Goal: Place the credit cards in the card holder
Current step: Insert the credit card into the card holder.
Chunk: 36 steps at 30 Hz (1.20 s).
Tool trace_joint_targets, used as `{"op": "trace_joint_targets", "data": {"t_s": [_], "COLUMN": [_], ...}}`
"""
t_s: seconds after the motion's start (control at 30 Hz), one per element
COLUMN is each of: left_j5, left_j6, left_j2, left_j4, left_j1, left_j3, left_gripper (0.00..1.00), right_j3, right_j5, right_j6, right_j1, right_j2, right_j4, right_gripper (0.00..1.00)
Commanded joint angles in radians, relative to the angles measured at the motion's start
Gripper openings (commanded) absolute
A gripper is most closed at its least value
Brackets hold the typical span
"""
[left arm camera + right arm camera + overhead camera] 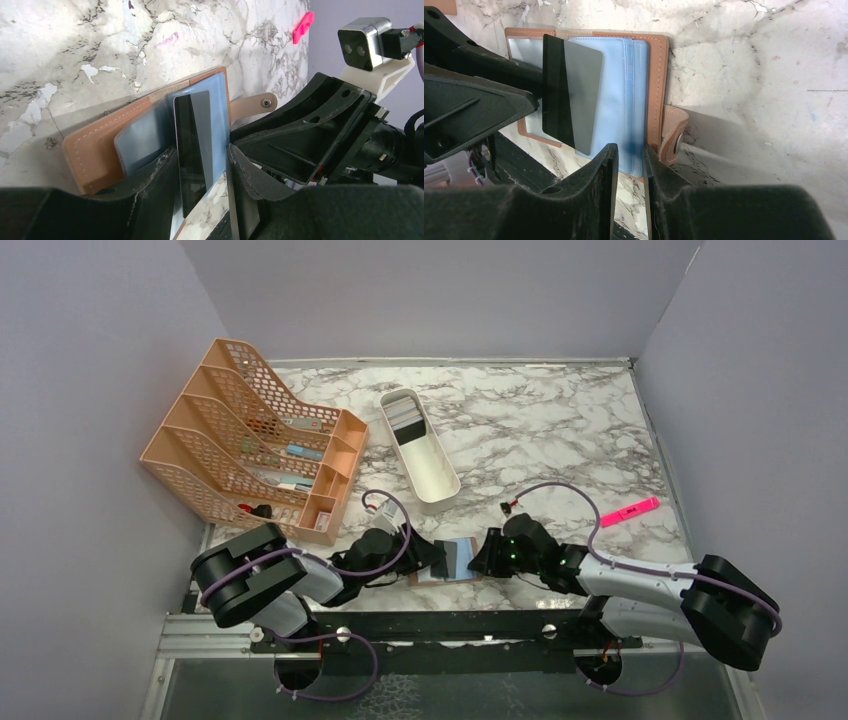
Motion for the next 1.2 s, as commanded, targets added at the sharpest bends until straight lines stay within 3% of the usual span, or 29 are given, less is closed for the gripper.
{"op": "trace_joint_targets", "data": {"t_s": [0.0,0.03,0.17,0.3,0.47,0.8,0.93,1.17], "left_j5": [0.000,-0.004,-0.010,-0.035,-0.066,-0.168,-0.154,-0.185], "left_j6": [0.010,0.005,-0.002,-0.028,-0.060,-0.106,-0.106,-0.080], "left_j2": [0.020,0.024,0.041,0.044,0.027,0.013,0.064,-0.034], "left_j4": [-0.010,-0.011,-0.013,-0.031,-0.059,-0.093,-0.093,-0.137], "left_j1": [-0.018,-0.023,-0.030,-0.033,-0.032,-0.051,-0.081,-0.103], "left_j3": [0.023,0.023,0.028,0.021,0.014,0.009,0.049,0.038], "left_gripper": [0.42,0.42,0.23,0.17,0.00,0.00,0.17,0.35], "right_j3": [0.009,0.007,0.005,0.001,-0.011,-0.064,-0.063,-0.035], "right_j5": [-0.022,-0.030,-0.049,-0.049,-0.037,-0.055,-0.058,-0.046], "right_j6": [-0.005,-0.001,0.006,0.009,0.016,0.034,0.031,0.015], "right_j1": [0.005,0.005,0.005,0.005,0.005,0.005,0.005,0.005], "right_j2": [0.032,0.039,0.066,0.062,0.034,0.020,0.001,-0.033], "right_j4": [0.041,0.053,0.086,0.083,0.063,0.117,0.105,0.052], "right_gripper": [0.29,0.30,0.29,0.29,0.29,0.29,0.29,0.29]}}
